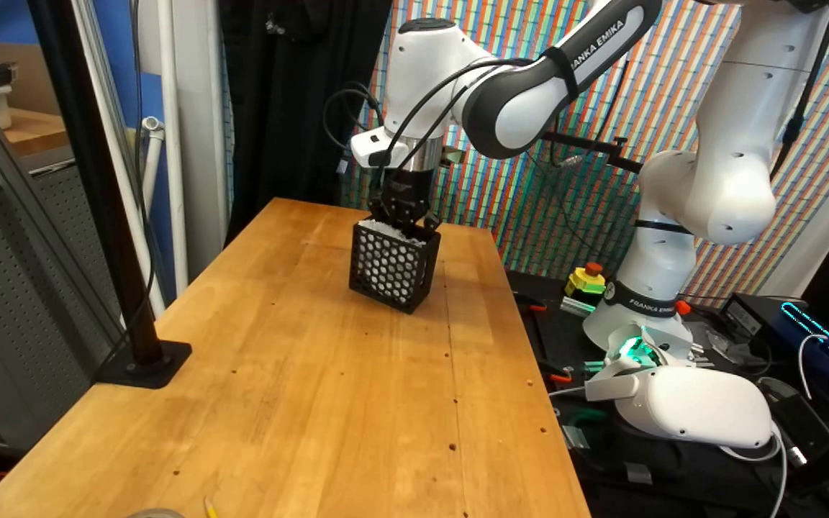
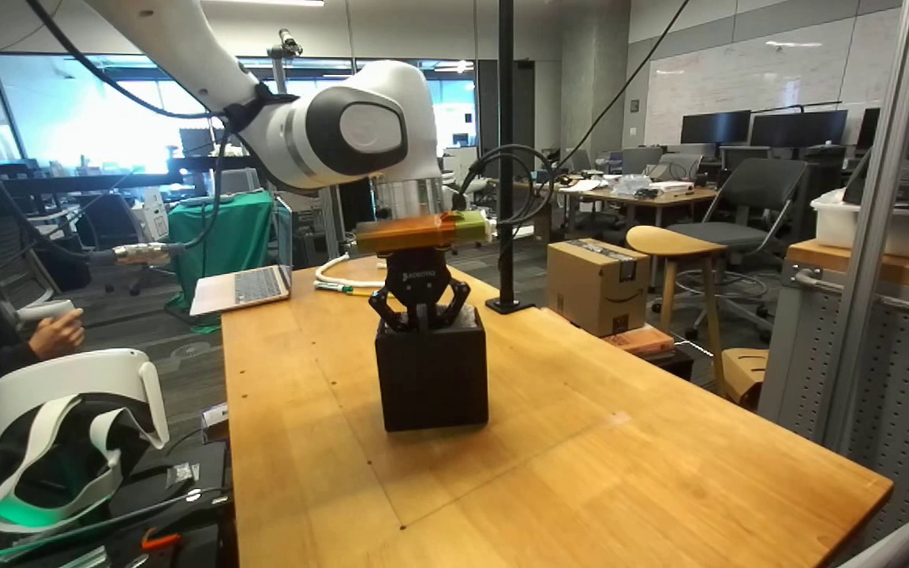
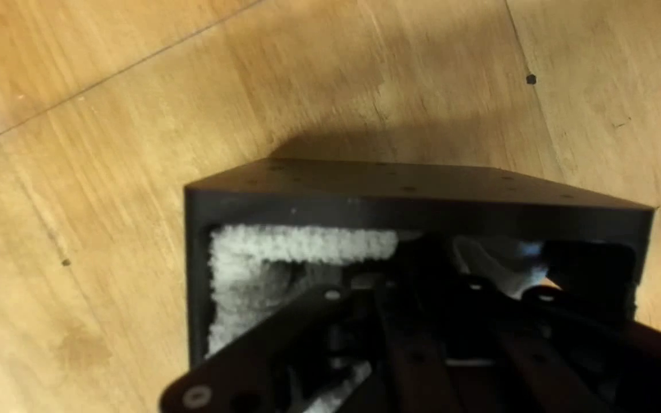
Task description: Put the white towel inside the black basket
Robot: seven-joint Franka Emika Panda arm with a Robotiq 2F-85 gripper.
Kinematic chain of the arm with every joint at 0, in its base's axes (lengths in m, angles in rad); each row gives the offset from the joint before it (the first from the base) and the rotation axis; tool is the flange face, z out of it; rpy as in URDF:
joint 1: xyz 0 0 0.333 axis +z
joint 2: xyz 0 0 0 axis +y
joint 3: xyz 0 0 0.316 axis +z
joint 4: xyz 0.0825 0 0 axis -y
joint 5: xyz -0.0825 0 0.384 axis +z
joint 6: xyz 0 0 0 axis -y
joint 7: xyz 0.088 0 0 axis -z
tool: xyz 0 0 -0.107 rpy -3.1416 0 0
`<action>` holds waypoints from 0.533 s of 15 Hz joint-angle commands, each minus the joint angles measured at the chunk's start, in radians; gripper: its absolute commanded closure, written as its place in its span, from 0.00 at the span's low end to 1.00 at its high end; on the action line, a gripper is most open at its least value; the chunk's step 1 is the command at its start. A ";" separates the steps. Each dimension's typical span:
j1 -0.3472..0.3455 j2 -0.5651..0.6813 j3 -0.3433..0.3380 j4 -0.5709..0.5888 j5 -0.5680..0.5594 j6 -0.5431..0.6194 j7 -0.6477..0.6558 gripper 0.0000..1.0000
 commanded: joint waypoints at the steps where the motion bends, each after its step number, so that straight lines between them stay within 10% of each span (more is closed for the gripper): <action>1: 0.023 -0.106 0.019 -0.038 -0.084 -0.017 0.080 0.84; 8: 0.049 -0.208 0.047 -0.013 -0.209 -0.052 0.151 0.85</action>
